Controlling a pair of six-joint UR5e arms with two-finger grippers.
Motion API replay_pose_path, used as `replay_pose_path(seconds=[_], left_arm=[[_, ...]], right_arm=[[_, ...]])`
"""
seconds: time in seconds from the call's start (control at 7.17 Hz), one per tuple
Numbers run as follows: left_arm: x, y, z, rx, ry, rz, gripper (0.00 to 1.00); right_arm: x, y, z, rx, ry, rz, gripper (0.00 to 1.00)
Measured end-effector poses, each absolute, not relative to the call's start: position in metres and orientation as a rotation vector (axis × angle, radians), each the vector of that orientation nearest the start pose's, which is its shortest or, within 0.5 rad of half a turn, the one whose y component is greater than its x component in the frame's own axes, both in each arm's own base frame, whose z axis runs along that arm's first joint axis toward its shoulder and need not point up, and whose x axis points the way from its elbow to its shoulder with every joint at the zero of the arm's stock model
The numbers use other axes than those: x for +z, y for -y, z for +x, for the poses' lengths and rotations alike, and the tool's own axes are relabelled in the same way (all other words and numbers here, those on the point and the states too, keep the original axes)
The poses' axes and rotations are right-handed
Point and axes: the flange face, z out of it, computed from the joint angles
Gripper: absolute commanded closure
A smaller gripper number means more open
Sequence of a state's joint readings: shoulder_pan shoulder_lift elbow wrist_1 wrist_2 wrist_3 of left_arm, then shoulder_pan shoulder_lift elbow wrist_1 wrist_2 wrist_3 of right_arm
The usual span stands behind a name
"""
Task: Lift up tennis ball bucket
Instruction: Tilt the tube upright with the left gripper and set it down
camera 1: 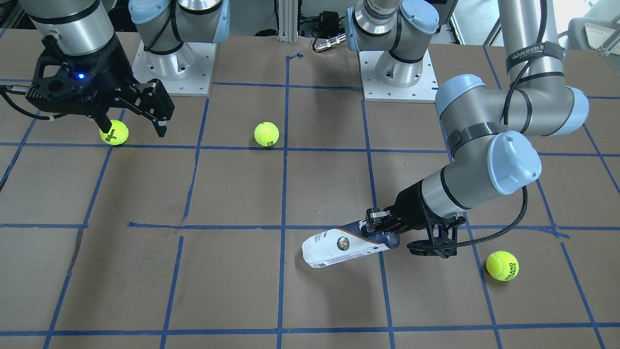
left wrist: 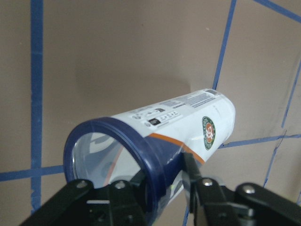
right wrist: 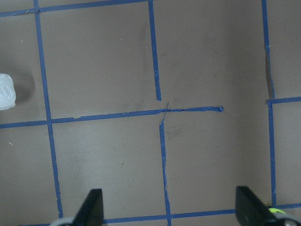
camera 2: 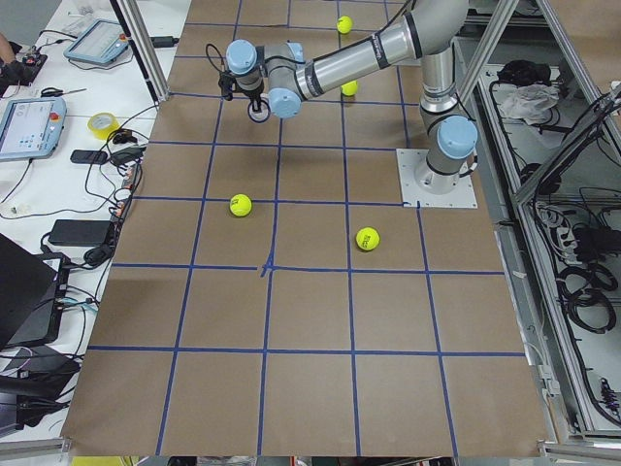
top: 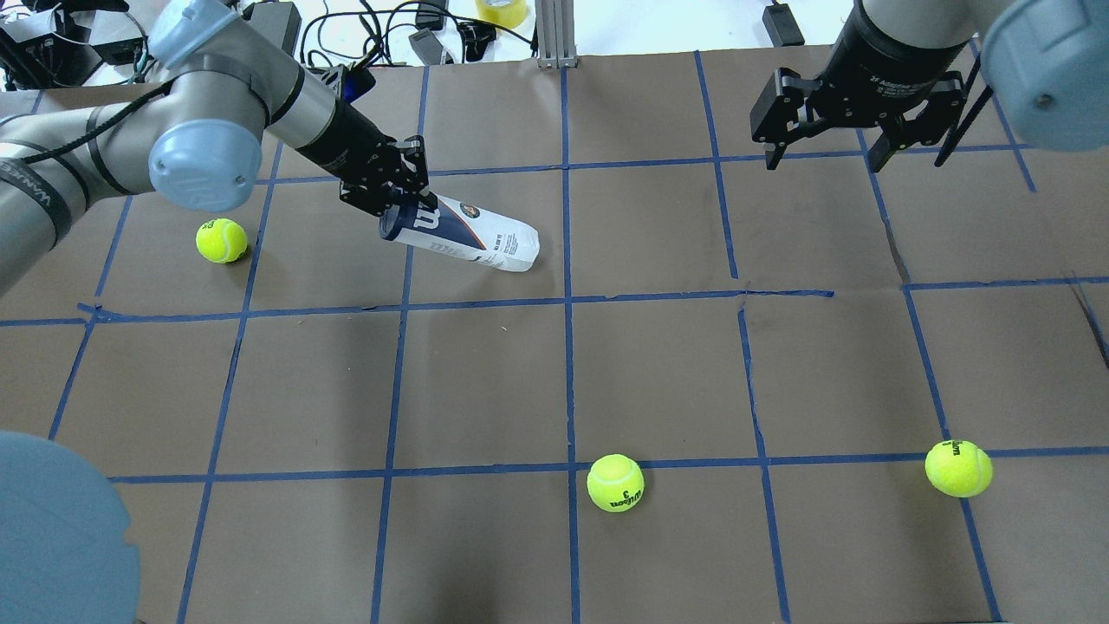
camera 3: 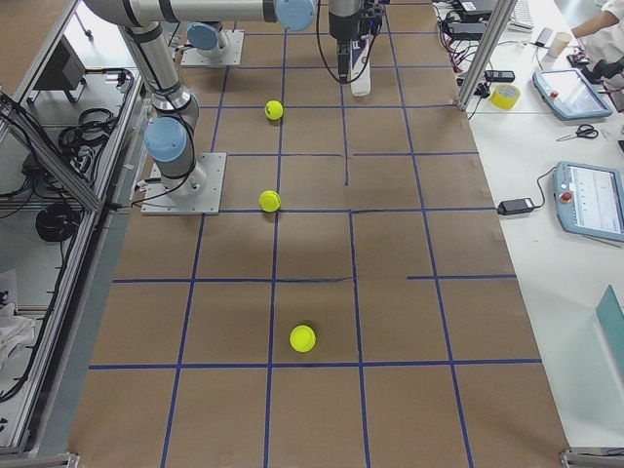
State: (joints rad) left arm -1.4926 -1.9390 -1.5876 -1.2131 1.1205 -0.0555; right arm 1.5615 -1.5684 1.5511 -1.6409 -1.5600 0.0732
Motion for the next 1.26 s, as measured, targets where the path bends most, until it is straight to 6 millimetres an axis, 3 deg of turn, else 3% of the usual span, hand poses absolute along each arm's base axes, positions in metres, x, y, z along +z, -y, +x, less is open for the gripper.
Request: replay_pose_path(seconds=[0.28, 0.56, 0.84, 1.12, 1.26], left_arm=[[0.355, 0.627, -0.135, -0.049, -3.508, -0.236, 1.0], [0.371, 0.631, -0.149, -0.109, -3.394, -0.161, 1.0], [0.373, 0.636, -0.178, -0.148, -3.277, -0.023, 1.0], [0.362, 0.637, -0.206, -0.144, -3.221, 0.089, 1.0], [0.354, 0.638, -0.214, -0.136, -3.212, 0.112, 0.88]], right_arm=[[0.509, 0.501, 0.129, -0.144, -3.129, 0.14, 0.0], [0.509, 0.498, 0.129, -0.114, -3.13, 0.158, 0.0], [0.508, 0.498, 0.129, -0.107, -3.125, 0.16, 0.0], [0.508, 0.498, 0.13, -0.102, -3.123, 0.16, 0.0], [0.507, 0.498, 0.13, -0.1, -3.121, 0.16, 0.0]])
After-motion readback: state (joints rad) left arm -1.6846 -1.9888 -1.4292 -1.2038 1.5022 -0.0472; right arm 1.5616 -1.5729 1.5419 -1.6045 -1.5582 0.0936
